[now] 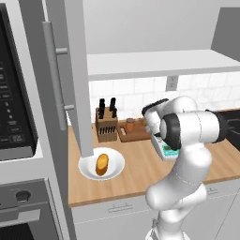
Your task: From the different types of pastries on the counter, select a croissant and place it on the cutting board. Then retrieve a jar of jam from the cabinet and place it alongside the croissant on the cutting board.
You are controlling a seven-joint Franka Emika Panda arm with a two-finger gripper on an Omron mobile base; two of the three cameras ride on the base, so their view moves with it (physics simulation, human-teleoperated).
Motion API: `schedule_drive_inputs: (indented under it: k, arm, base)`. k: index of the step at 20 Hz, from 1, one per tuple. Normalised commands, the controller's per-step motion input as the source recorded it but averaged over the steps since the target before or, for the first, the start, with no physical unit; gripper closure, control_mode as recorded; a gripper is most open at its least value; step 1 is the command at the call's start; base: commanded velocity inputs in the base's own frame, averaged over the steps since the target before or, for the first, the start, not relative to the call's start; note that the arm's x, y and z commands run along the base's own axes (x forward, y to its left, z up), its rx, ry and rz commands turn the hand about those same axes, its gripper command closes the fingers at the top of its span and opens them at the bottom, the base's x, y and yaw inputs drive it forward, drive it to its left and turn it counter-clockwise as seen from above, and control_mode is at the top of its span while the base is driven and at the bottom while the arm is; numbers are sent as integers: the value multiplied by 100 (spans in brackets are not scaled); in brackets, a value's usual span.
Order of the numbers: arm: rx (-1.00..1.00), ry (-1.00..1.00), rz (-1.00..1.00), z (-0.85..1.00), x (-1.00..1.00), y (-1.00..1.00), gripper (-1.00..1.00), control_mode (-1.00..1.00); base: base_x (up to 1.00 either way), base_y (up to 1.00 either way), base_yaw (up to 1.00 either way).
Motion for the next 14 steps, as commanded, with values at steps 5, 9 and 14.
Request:
schedule_drive_inputs:
  k: [5, 9, 14]
  arm:
    - [0, -15, 0, 0, -46, 0, -100, -100]
    - [0, -14, 0, 8, -42, 0, -100, -100]
    - [0, -15, 0, 46, -83, 0, -100, -100]
  base:
    - [0, 0, 0]
    - [0, 0, 0]
    - [0, 0, 0]
